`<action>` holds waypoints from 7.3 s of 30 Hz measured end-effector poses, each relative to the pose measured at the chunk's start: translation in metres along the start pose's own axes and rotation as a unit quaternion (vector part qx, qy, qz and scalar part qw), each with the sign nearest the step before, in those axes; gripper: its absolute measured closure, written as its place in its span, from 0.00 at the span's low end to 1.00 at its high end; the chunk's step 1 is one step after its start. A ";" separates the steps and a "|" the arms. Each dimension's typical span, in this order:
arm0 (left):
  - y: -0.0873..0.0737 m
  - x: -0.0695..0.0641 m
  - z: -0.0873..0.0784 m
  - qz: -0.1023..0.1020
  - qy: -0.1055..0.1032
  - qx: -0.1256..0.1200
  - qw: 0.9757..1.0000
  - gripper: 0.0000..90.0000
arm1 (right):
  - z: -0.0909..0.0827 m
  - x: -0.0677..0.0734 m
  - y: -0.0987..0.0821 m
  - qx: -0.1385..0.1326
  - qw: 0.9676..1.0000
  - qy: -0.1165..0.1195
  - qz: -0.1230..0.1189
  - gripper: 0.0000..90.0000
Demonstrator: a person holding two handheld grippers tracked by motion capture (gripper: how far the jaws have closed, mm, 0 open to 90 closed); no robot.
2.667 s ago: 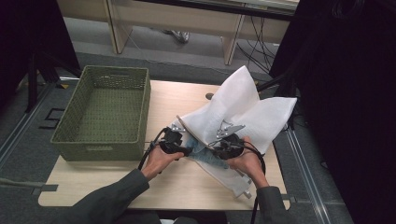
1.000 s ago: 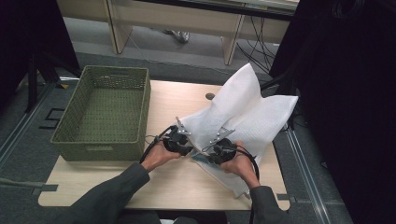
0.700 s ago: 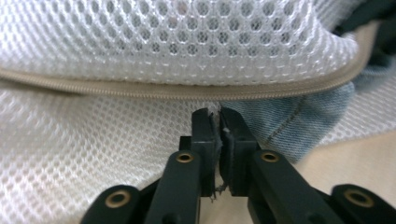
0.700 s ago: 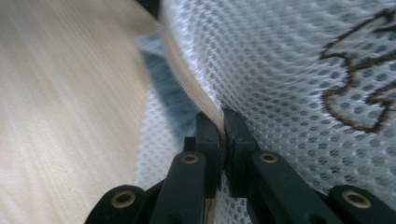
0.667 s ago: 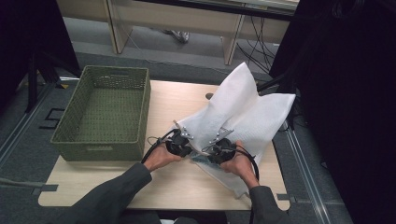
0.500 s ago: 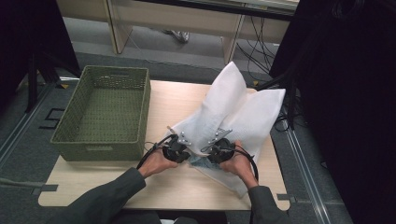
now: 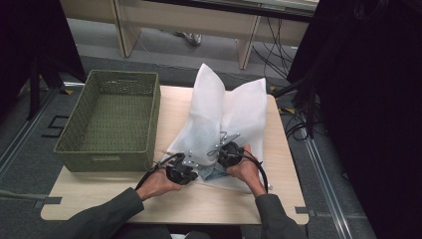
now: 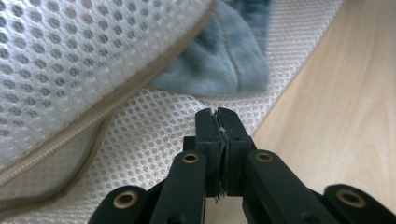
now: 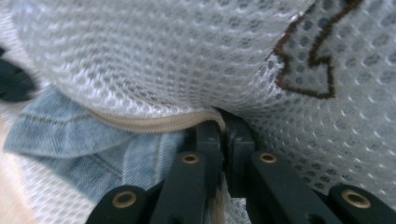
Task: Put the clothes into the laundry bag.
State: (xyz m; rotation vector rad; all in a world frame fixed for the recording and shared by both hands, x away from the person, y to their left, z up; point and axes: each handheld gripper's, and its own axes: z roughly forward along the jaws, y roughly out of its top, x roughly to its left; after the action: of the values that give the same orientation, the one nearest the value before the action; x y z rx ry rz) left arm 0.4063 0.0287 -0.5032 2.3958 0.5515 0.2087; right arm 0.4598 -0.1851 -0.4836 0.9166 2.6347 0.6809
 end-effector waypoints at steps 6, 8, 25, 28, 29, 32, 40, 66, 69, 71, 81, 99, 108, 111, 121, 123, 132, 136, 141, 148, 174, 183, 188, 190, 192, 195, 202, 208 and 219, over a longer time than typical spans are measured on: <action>-0.010 -0.009 -0.008 0.004 -0.009 -0.001 1.000 0.97 | 0.006 -0.005 0.007 0.003 1.000 -0.006 0.006 0.97; -0.014 -0.015 -0.012 -0.007 -0.015 -0.004 1.000 0.97 | 0.006 -0.007 0.008 -0.001 1.000 -0.015 0.015 0.97; -0.013 -0.015 -0.023 0.014 -0.014 -0.005 1.000 0.91 | -0.011 -0.008 0.013 -0.020 1.000 0.002 -0.006 0.97; -0.009 -0.019 -0.023 -0.014 -0.002 -0.040 0.999 0.89 | -0.017 -0.007 0.012 -0.024 1.000 0.005 -0.004 0.97; -0.006 -0.018 -0.023 -0.011 -0.001 -0.041 0.999 0.87 | -0.019 -0.007 0.011 -0.028 1.000 0.004 -0.008 0.97; 0.002 -0.020 -0.018 0.001 -0.002 -0.050 0.999 0.78 | -0.026 -0.006 0.012 -0.043 0.999 0.002 -0.008 0.97; 0.018 -0.018 0.013 0.008 0.040 -0.033 0.999 0.63 | -0.043 0.001 0.015 -0.052 0.999 0.006 -0.009 0.97; 0.047 0.004 0.040 -0.051 0.133 -0.115 0.983 0.87 | -0.047 0.011 0.009 -0.039 0.995 0.086 0.017 0.97; 0.049 0.004 0.040 -0.070 0.143 -0.133 0.978 0.87 | -0.053 0.013 0.012 -0.045 0.995 0.092 0.009 0.97; 0.051 0.003 0.042 -0.093 0.159 -0.171 0.968 0.87 | -0.057 0.014 0.013 -0.052 0.994 0.091 0.011 0.97; 0.037 0.004 0.031 -0.048 0.140 -0.116 0.982 0.78 | -0.030 0.010 0.004 -0.033 0.994 0.105 0.019 0.97; -0.016 0.001 -0.017 -0.070 0.059 -0.039 0.995 0.81 | -0.001 0.018 0.003 0.010 0.998 0.055 0.003 0.97; -0.020 -0.010 -0.016 -0.020 0.045 -0.003 0.999 0.99 | 0.002 0.018 0.004 0.015 1.000 0.024 -0.012 0.97; -0.021 -0.013 -0.016 -0.012 0.048 0.000 0.999 0.99 | 0.004 0.017 0.005 0.016 1.000 0.009 -0.009 0.97; -0.025 -0.013 -0.019 -0.008 0.041 -0.003 0.999 0.99 | 0.011 0.005 0.012 0.011 1.000 -0.027 -0.004 0.97; -0.025 -0.012 -0.019 -0.001 0.043 -0.007 0.999 0.99 | 0.011 0.004 0.011 0.010 1.000 -0.027 -0.009 0.97; -0.024 -0.018 -0.022 -0.003 0.035 -0.023 0.999 0.83 | 0.006 0.004 0.008 -0.002 1.000 -0.017 -0.021 0.92; -0.022 -0.020 -0.027 0.003 0.043 -0.035 0.998 0.77 | -0.001 0.010 0.007 -0.003 0.999 -0.022 -0.040 0.91; -0.022 -0.018 -0.032 -0.008 0.045 -0.045 0.998 0.73 | -0.014 0.017 0.006 -0.012 0.998 -0.021 -0.060 0.91; -0.022 -0.018 -0.039 -0.027 0.042 -0.059 0.997 0.69 | -0.026 0.025 0.002 -0.020 0.996 -0.030 -0.084 0.88; -0.038 -0.023 -0.058 -0.040 0.033 -0.042 0.998 0.51 | -0.022 0.046 -0.008 0.013 0.990 -0.022 -0.137 0.70; -0.042 -0.025 -0.072 -0.045 0.037 -0.051 0.997 0.45 | -0.045 0.053 -0.015 -0.021 0.993 -0.025 -0.113 0.62; -0.044 -0.025 -0.076 -0.045 0.042 -0.053 0.997 0.43 | -0.054 0.052 -0.019 -0.032 0.993 -0.033 -0.108 0.59; -0.045 -0.026 -0.078 -0.045 0.045 -0.055 0.996 0.42 | -0.058 0.051 -0.022 -0.037 0.994 -0.035 -0.098 0.58; -0.045 -0.027 -0.080 -0.050 0.045 -0.057 0.996 0.42 | -0.061 0.051 -0.025 -0.043 0.995 -0.038 -0.087 0.56; -0.046 -0.027 -0.084 -0.048 0.044 -0.065 0.996 0.41 | -0.066 0.047 -0.030 -0.052 0.995 -0.038 -0.078 0.54; -0.049 -0.030 -0.092 -0.069 0.040 -0.084 0.993 0.33 | -0.078 0.043 -0.041 -0.092 0.994 -0.049 -0.026 0.48; -0.055 -0.026 -0.101 -0.071 0.041 -0.100 0.992 0.28 | -0.083 0.042 -0.050 -0.105 0.994 -0.038 -0.009 0.46; -0.080 -0.019 -0.123 -0.069 0.043 -0.110 0.991 0.18 | -0.093 0.047 -0.066 -0.134 0.990 -0.012 0.039 0.40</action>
State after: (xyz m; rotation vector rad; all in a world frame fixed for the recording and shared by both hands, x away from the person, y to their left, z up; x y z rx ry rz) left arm 0.3273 0.1459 -0.4597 2.1346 0.6954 0.2963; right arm 0.3539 -0.2327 -0.4428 0.9430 2.4184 1.0070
